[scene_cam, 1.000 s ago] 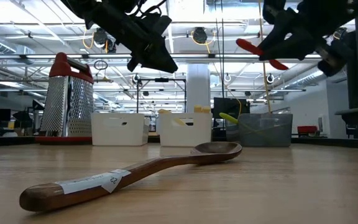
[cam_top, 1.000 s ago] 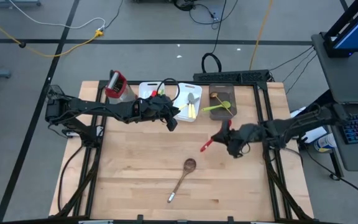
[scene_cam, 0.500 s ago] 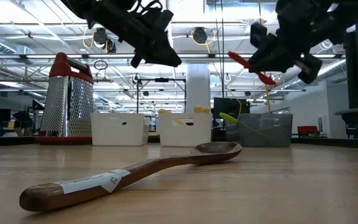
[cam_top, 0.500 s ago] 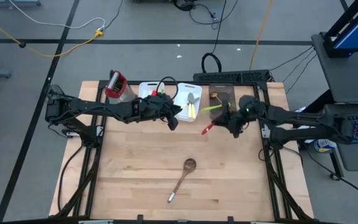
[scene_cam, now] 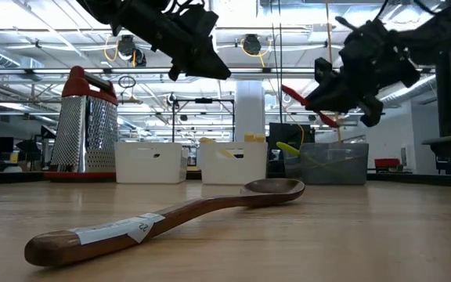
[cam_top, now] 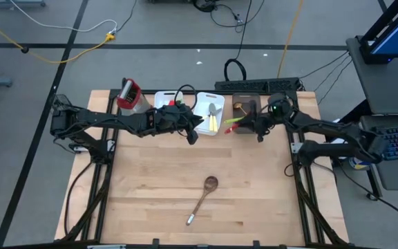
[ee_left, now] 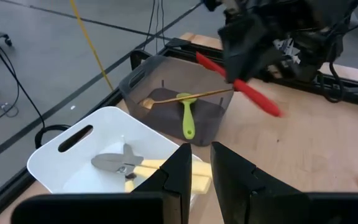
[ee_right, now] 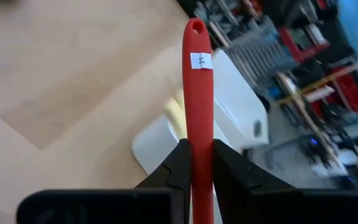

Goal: Pick & Place Kitchen Items
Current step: Put the red serving spoon into the black bin

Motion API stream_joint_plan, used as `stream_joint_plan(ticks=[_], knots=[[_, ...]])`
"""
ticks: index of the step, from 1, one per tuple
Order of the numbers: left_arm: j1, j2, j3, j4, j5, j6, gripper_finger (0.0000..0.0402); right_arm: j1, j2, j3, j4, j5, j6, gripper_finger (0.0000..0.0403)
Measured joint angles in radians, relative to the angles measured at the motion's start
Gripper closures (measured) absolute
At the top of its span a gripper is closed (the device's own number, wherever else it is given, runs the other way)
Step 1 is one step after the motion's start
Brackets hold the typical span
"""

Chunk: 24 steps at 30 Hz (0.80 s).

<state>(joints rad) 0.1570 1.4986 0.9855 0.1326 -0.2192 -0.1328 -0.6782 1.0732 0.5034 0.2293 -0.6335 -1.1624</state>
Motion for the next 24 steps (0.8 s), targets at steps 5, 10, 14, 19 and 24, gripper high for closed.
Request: stream_joint_plan(ticks=[5, 10, 14, 19, 24], knots=[[0.0, 0.0, 0.0, 0.0, 0.0, 0.028, 0.0339, -0.084, 0.084, -0.043, 0.122, -0.07, 0.03, 0.0368], [0.0, 0.0, 0.0, 0.0, 0.0, 0.064, 0.0339, -0.146, 0.177, -0.058, 0.175, -0.127, 0.08, 0.0366], [0.0, 0.0, 0.0, 0.0, 0.0, 0.076, 0.0339, -0.175, 0.229, -0.058, 0.181, -0.126, 0.08, 0.0363], [0.0, 0.0, 0.0, 0.0, 0.0, 0.077, 0.0339, -0.204, 0.268, -0.058, 0.237, -0.123, 0.09, 0.0355], [0.0, 0.0, 0.0, 0.0, 0.0, 0.077, 0.0339, -0.213, 0.279, -0.058, 0.267, -0.042, 0.129, 0.0345]])
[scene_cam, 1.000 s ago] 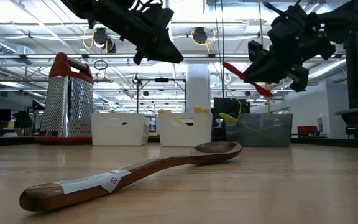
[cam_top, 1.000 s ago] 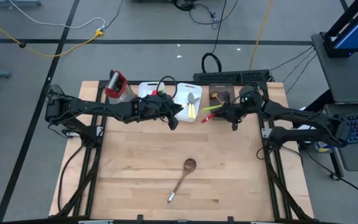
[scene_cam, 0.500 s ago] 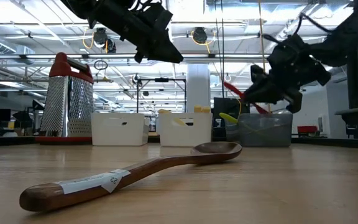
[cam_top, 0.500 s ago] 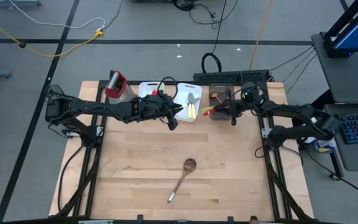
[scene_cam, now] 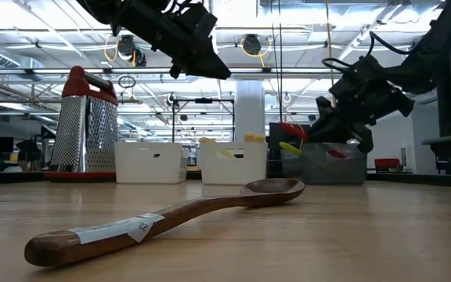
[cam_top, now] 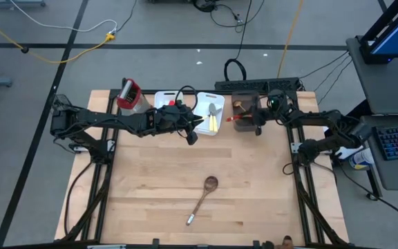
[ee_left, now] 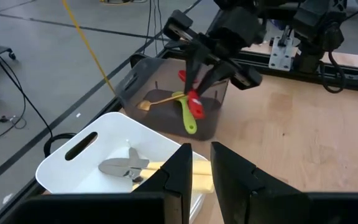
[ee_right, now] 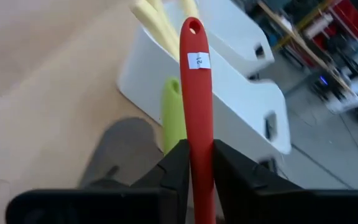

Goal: Pick & Place Kitchen Items
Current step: Put the red serving spoon into the black bin, then put the brown serving spoon into the black bin

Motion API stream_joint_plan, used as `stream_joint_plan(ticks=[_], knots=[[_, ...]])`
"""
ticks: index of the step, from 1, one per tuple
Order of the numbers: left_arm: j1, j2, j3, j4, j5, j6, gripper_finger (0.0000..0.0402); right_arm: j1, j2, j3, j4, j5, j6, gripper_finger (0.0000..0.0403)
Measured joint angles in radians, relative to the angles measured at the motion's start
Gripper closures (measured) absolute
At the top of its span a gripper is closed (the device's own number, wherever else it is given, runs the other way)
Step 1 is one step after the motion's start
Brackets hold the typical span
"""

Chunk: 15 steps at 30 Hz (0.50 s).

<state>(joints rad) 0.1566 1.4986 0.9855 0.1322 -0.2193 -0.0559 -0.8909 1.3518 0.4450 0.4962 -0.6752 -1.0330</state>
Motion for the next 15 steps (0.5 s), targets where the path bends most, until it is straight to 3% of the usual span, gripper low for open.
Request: stream_joint_plan(ticks=[5, 15], knots=[[0.0, 0.0, 0.0, 0.0, 0.0, 0.0, 0.0339, 0.002, 0.0, 0.0, 0.002, 0.144, 0.021, 0.0331], [0.0, 0.0, 0.0, 0.0, 0.0, 0.0, 0.0339, 0.002, -0.001, 0.0, 0.004, 0.151, 0.074, 0.0286]])
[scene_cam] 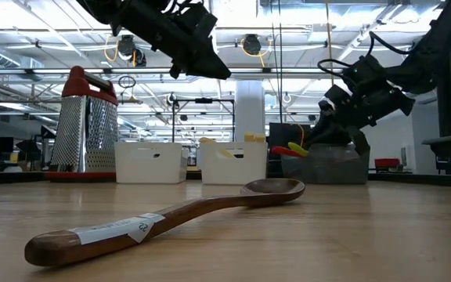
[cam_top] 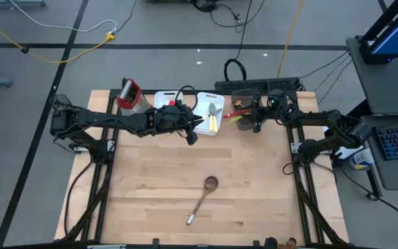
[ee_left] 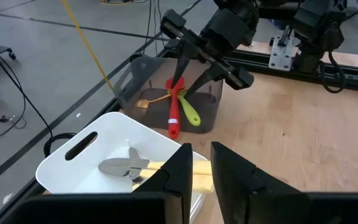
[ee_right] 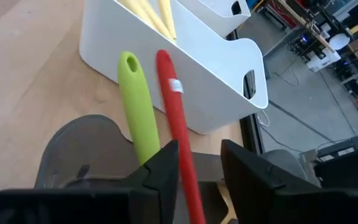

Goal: Pick & Place Kitchen Items
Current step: Put the brown serving spoon into the black bin

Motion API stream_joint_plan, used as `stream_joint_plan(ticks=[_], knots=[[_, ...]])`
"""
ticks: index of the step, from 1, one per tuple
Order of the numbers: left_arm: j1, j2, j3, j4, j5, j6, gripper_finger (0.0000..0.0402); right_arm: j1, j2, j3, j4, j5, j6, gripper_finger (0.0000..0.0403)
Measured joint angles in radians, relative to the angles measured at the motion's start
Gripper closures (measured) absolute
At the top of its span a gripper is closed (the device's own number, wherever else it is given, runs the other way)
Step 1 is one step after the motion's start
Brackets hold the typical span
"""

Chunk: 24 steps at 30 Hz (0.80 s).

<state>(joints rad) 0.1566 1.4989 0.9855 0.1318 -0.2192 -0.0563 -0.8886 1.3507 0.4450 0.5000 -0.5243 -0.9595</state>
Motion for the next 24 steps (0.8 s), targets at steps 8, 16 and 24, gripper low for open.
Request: stream_joint_plan(ticks=[8, 16, 24], knots=[[0.0, 0.0, 0.0, 0.0, 0.0, -0.009, 0.0339, 0.021, -0.097, 0.0, 0.027, 0.0, 0.104, 0.0279], [-0.002, 0.0, 0.0, 0.0, 0.019, -0.027, 0.0339, 0.16, -0.293, 0.0, 0.028, -0.004, 0.371, 0.0281], [-0.015, 0.0, 0.0, -0.01, 0.167, -0.137, 0.0339, 0.3, -0.389, 0.0, 0.035, -0.003, 0.577, 0.0269]])
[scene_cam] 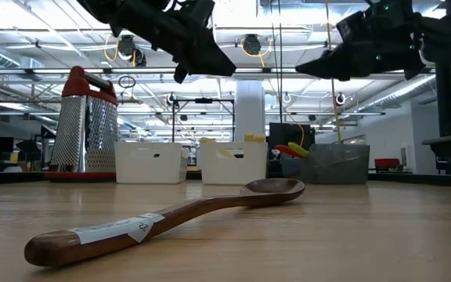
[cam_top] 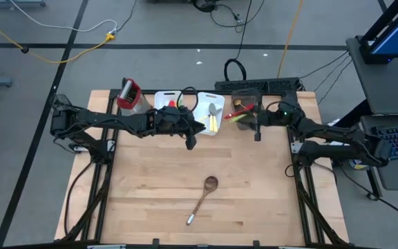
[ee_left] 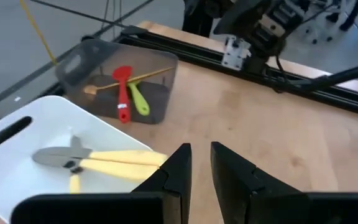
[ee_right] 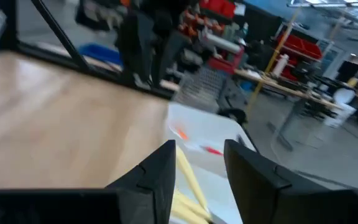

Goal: Pick & Place Kitchen Items
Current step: Put the brown serving spoon into the black bin

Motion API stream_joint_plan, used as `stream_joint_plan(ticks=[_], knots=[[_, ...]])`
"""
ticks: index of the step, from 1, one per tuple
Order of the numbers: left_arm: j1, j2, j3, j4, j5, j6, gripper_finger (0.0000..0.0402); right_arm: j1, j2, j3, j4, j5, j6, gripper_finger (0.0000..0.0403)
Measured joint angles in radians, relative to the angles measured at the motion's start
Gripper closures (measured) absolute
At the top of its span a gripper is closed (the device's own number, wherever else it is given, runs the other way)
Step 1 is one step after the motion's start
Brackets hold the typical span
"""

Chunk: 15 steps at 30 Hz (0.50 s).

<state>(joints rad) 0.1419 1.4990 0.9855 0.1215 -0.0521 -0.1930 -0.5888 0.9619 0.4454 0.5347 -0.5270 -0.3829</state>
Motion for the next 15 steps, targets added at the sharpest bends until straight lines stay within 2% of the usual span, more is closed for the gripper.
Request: stream_joint_plan(ticks=[13, 15], knots=[[-0.142, 0.0, 0.0, -0.038, -0.016, 0.014, 0.0339, 0.139, -0.002, 0.0, 0.031, 0.003, 0.086, 0.021], [-0.169, 0.0, 0.0, -0.052, -0.02, -0.022, 0.0338, 0.147, -0.002, 0.0, 0.037, 0.003, 0.086, 0.0201]])
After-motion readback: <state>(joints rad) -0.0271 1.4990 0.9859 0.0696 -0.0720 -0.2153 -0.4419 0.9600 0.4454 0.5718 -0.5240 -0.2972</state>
